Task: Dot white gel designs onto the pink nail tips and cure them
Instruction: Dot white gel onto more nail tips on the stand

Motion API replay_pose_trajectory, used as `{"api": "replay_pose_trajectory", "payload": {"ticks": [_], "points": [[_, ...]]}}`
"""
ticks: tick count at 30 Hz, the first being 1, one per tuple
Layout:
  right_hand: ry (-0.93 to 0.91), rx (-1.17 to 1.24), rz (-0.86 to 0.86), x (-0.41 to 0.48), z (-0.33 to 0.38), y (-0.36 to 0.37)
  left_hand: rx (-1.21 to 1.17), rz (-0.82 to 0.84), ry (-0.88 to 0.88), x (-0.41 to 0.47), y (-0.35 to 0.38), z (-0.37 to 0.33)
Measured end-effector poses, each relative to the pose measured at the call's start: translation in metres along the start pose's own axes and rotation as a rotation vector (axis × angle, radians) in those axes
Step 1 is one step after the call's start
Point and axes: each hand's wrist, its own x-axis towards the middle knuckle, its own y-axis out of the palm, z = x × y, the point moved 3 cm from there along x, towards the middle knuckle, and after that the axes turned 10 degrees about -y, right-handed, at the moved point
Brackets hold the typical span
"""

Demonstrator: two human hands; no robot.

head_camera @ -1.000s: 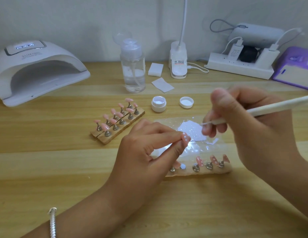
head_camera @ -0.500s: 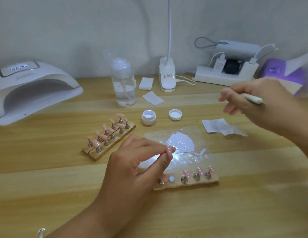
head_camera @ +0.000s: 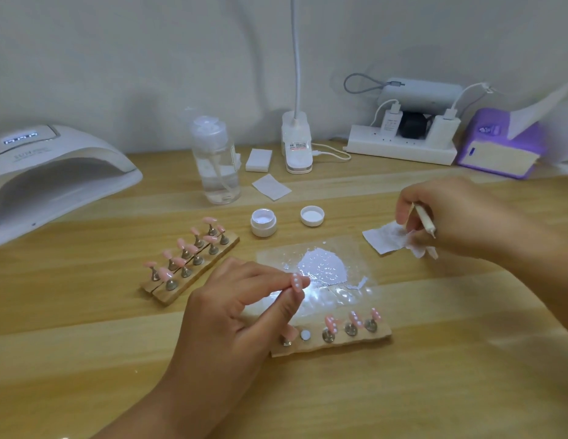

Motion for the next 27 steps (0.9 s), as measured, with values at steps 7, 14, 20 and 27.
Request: {"api": "replay_pose_trajectory", "payload": {"ticks": [7, 14, 20, 27], "points": [[-0.268, 0.247, -0.323, -0.014, 0.035, -0.032, 0.040, -0.013, 0.014, 0.000, -0.001, 0.001], [-0.588, 0.324, -0.244, -0.040, 0.099, -0.012, 0.052, -0.040, 0.053, -0.001, -0.004, -0.002], [-0.611, 0.423, -0.249, -0.046, 0.111, 0.001, 0.028, -0.070, 0.074, -0.003, -0.005, -0.005], [-0.591, 0.619, -0.298, -0.043, 0.113, 0.004, 0.067, -0.104, 0.119, -0.002, -0.008, -0.007]]}}
